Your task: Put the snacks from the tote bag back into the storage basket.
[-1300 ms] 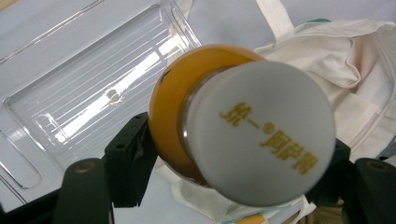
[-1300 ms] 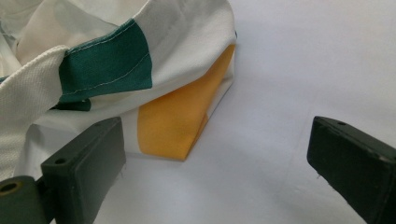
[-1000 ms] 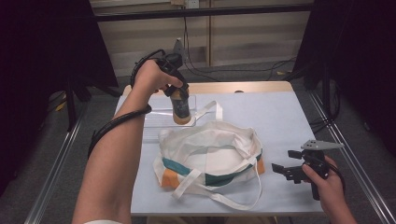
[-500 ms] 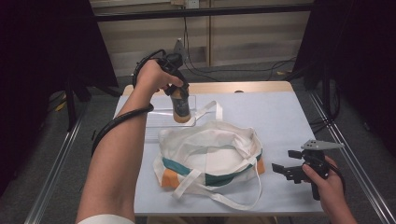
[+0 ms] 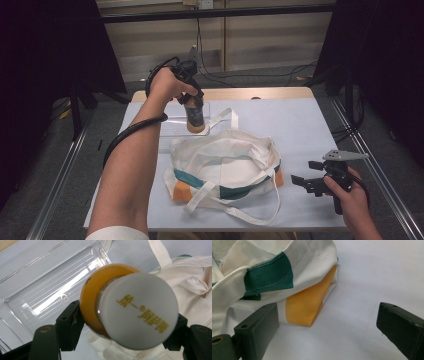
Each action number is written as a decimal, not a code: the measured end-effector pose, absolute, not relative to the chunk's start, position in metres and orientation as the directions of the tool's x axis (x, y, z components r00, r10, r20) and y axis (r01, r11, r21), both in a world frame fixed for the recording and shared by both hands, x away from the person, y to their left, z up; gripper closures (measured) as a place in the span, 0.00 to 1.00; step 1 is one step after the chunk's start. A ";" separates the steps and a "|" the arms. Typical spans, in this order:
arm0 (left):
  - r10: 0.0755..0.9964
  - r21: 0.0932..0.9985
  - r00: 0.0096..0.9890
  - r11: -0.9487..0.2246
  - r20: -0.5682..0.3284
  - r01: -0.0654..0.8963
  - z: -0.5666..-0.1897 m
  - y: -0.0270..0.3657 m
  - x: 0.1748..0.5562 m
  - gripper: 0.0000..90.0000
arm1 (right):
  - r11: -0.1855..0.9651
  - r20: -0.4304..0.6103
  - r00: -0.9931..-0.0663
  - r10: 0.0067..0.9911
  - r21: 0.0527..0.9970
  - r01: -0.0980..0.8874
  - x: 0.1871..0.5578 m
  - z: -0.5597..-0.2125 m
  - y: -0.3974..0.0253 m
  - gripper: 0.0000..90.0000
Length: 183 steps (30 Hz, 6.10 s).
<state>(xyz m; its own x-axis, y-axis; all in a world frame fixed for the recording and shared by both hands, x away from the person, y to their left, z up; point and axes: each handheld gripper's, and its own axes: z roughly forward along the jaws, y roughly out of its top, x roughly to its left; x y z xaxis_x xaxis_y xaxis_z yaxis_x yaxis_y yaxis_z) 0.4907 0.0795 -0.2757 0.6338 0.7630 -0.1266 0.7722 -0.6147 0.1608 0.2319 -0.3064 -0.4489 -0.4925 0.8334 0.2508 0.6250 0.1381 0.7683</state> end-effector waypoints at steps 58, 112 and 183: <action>0.762 0.105 0.636 -0.627 -0.121 0.772 -0.317 0.068 0.493 0.34 | 0.144 0.251 -0.500 0.829 0.768 0.624 0.231 -0.448 -0.304 0.04; 0.782 0.078 0.610 -0.605 -0.131 0.792 -0.343 0.069 0.487 0.33 | 0.149 0.246 -0.507 0.826 0.772 0.618 0.232 -0.447 -0.303 0.04; 0.787 0.126 0.602 -0.589 -0.133 0.798 -0.334 0.082 0.473 0.13 | 0.151 0.249 -0.511 0.823 0.770 0.619 0.233 -0.448 -0.300 0.04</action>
